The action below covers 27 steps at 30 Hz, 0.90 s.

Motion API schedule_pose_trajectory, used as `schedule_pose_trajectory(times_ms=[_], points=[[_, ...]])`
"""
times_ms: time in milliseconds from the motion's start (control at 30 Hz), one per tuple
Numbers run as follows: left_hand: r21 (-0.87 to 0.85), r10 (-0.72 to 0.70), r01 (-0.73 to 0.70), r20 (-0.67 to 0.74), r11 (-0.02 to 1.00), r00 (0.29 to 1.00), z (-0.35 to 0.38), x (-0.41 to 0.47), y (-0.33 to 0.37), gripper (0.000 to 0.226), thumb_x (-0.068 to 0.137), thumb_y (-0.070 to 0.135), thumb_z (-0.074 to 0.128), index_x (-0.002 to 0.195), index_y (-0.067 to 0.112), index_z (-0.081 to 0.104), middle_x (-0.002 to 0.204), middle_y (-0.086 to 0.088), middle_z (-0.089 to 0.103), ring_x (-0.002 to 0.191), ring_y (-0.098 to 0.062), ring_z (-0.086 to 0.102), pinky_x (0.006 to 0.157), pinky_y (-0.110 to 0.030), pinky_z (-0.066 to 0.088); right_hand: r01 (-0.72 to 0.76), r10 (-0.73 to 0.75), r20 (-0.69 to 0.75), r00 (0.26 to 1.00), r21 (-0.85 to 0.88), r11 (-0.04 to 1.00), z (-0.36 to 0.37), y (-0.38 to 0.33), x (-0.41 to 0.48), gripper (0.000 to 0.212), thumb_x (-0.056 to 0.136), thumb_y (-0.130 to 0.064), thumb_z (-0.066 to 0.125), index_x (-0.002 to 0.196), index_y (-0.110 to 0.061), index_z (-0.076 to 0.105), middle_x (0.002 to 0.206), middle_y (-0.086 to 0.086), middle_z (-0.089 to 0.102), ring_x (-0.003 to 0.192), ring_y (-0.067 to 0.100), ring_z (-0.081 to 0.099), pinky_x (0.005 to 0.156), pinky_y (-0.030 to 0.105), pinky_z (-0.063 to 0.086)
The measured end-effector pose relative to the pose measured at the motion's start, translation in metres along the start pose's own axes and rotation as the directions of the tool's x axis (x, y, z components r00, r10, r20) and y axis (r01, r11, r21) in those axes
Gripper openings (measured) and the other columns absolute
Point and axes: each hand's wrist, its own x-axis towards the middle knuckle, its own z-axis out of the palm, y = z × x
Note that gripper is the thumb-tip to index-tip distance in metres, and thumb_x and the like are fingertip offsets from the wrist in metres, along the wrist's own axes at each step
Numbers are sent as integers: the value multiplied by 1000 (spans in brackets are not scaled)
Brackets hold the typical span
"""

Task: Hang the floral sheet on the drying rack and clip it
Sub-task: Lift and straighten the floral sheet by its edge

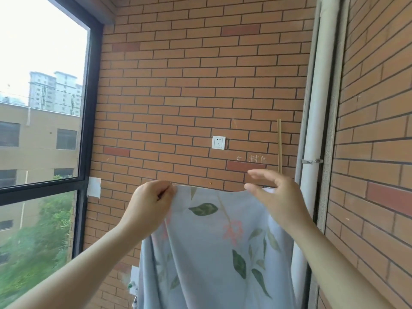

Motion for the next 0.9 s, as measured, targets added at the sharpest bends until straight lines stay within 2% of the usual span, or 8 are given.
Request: schedule_pose_trajectory(times_ms=[133, 233, 300, 367, 500, 567, 733, 900], points=[[-52, 110, -107, 67, 993, 992, 9, -3, 22, 36, 90, 15, 51, 59, 2, 39, 51, 1, 32, 52, -13, 29, 49, -24, 24, 11, -35, 422, 906, 58, 998, 32, -9, -11, 49, 74, -50, 73, 121, -41, 61, 119, -30, 60, 111, -15, 51, 90, 10, 38], [-71, 164, -157, 94, 985, 982, 8, -7, 30, 36, 89, 18, 51, 58, 7, 39, 50, 3, 32, 52, -12, 29, 48, -22, 25, -19, -80, 501, 862, 189, 982, 47, -12, -15, 19, 80, -40, 72, 97, -31, 70, 91, -19, 71, 85, -7, 63, 76, 17, 48], [-80, 167, -158, 115, 984, 979, 5, -10, 26, 38, 89, 18, 52, 55, 12, 37, 50, 5, 33, 51, -12, 29, 48, -22, 24, 23, -142, 478, 867, 246, 969, 50, -10, -15, 35, 86, -37, 67, 63, -14, 54, 58, 1, 50, 56, 15, 46, 57, 31, 38], [-114, 154, -137, 164, 984, 974, 4, -13, 17, 36, 87, 25, 52, 56, 12, 37, 51, 6, 32, 50, -10, 28, 48, -22, 22, 130, -207, 408, 889, 210, 969, 50, -11, -14, 47, 91, -34, 61, 57, -14, 36, 57, 0, 30, 55, 15, 30, 54, 31, 26], [-298, 89, 18, 340, 954, 936, 16, -39, -14, 41, 84, 43, 55, 62, 11, 42, 56, 9, 33, 54, -8, 29, 51, -26, 23, 268, -277, 249, 928, 69, 961, 43, -17, -6, 38, 89, -30, 64, 55, -21, 49, 48, -6, 38, 50, 10, 34, 52, 27, 31], [-276, 38, 82, 401, 958, 915, 26, -59, -37, 48, 81, 51, 54, 68, 6, 46, 60, 8, 37, 57, -8, 33, 55, -28, 26, 302, -302, 172, 938, 25, 953, 36, -17, -2, 34, 89, -31, 63, 59, -16, 56, 49, 0, 44, 50, 16, 39, 53, 29, 34], [-183, -97, 180, 389, 967, 916, 40, -88, -70, 56, 67, 61, 55, 64, 7, 40, 56, 10, 35, 54, -5, 33, 54, -27, 25, 304, -302, 29, 953, -48, 952, 3, -16, 5, 37, 90, -26, 63, 62, -3, 56, 50, 4, 36, 54, 23, 38, 54, 33, 34], [-289, -174, 289, 366, 913, 914, 27, -64, -55, 55, 53, 66, 71, 53, 18, 45, 51, 8, 33, 49, -6, 29, 47, -22, 19, 206, -218, -65, 974, -153, 967, -20, 10, 6, 46, 89, -22, 64, 52, -14, 39, 47, -4, 33, 48, 12, 32, 49, 24, 26]])
